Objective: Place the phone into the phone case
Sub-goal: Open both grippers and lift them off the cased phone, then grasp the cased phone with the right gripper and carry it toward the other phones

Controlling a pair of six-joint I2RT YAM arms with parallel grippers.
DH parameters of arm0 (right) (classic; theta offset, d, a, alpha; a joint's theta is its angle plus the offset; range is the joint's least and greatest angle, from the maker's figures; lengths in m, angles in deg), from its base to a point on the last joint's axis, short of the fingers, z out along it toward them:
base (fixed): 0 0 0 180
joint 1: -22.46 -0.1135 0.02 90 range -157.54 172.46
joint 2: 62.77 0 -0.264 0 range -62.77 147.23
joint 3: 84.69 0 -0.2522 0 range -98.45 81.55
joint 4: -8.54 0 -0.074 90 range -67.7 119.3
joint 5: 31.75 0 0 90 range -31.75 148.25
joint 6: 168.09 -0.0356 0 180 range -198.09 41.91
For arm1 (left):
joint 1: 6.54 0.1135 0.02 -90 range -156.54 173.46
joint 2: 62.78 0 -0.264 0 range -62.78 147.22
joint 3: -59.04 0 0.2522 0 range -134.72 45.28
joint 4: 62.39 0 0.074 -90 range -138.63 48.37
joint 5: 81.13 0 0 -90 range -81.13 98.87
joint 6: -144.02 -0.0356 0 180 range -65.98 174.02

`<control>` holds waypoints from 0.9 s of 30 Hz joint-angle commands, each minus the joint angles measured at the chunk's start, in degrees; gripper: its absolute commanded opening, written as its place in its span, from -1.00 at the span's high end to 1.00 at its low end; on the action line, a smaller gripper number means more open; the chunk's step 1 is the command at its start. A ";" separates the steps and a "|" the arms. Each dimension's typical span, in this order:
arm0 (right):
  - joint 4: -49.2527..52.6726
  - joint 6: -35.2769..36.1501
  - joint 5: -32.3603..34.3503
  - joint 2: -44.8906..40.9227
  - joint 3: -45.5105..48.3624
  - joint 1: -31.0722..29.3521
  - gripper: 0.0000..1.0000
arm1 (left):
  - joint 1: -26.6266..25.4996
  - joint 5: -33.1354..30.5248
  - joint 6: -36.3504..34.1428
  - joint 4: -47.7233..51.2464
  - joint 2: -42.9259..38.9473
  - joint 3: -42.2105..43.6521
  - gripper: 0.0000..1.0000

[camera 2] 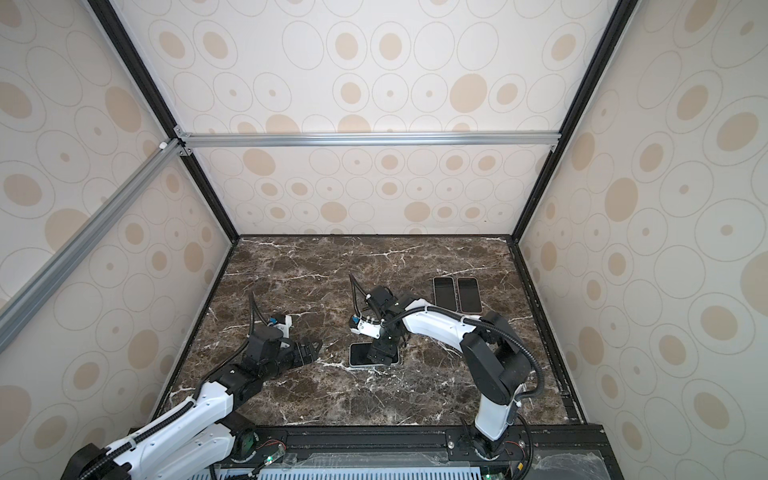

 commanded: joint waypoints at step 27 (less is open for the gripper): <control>4.01 9.04 2.46 12.27 -6.05 -2.08 -0.94 | 1.32 -4.20 1.52 4.98 -14.87 4.31 -1.00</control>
